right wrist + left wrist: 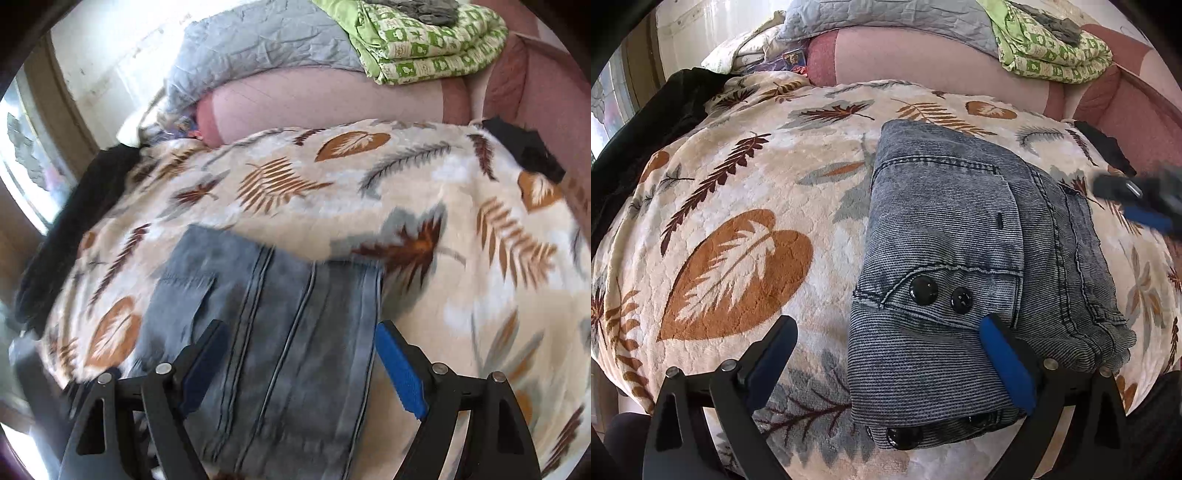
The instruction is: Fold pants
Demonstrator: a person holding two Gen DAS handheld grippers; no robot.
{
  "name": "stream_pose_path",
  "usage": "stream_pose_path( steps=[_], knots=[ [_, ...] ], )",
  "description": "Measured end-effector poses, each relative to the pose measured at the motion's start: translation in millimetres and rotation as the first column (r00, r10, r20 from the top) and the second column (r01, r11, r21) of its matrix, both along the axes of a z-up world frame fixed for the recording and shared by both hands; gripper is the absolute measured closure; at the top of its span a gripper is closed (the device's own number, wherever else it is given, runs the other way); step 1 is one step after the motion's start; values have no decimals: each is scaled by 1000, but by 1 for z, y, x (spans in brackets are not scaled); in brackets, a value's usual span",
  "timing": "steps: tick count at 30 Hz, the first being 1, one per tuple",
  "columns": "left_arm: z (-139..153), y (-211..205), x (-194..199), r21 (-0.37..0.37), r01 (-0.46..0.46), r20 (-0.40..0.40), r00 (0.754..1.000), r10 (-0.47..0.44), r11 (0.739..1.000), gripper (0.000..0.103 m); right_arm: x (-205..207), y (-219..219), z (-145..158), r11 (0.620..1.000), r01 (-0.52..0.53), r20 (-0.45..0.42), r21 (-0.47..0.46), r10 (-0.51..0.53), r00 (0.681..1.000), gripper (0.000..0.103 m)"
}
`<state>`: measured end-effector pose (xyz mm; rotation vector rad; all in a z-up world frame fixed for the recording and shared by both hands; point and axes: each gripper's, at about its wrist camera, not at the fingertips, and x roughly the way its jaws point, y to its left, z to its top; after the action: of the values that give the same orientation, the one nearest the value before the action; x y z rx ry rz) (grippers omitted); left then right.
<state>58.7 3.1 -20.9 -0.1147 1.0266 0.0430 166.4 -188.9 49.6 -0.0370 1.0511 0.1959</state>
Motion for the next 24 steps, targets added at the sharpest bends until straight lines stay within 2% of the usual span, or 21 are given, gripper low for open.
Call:
stream_pose_path(
  steps=[2, 3, 4, 5, 7, 8, 10, 12, 15, 21, 24],
  knots=[
    [1, -2, 0, 15, 2, 0, 1000, -2, 1000, 3, 19, 6, -15, 996, 15, -15, -85, -17, 1000, 19],
    [2, -2, 0, 24, 5, 2, 1000, -5, 1000, 3, 26, 7, -30, 992, 18, -64, -128, -27, 998, 19],
    [2, -3, 0, 29, 7, 2, 1000, -7, 1000, 3, 33, 9, -52, 986, 2, -153, -169, -28, 988, 19],
    [2, -3, 1, 35, 6, 1, 1000, -6, 999, 3, 34, 10, -67, 986, -20, -210, -168, -16, 978, 19],
    [2, -5, 1, 44, 8, 7, 1000, -8, 999, 3, 28, 7, -67, 983, -14, -165, -184, -17, 986, 12],
    [2, -5, 0, 46, 9, 9, 1000, -9, 999, 3, 28, 6, -67, 983, -16, -173, -183, -17, 985, 10],
    [1, -5, 0, 46, 8, 14, 1000, -9, 999, 3, 30, -1, -66, 989, 3, -204, -147, -33, 979, 10],
    [2, -5, 0, 45, 9, 14, 1000, -10, 999, 2, 30, -1, -64, 988, -3, -205, -153, -29, 978, 10],
    [2, -4, 0, 40, 9, 14, 1000, -10, 999, 2, 22, -1, -52, 985, -5, -154, -171, -22, 988, 10],
    [4, -3, -1, 30, 0, 17, 1000, -1, 1000, 2, -28, -3, -15, 992, -30, -60, -124, 23, 998, 10],
    [7, -2, -4, 26, -8, 20, 1000, 7, 1000, 3, -47, -1, -21, 982, -62, -60, -180, 52, 997, 10]
  ],
)
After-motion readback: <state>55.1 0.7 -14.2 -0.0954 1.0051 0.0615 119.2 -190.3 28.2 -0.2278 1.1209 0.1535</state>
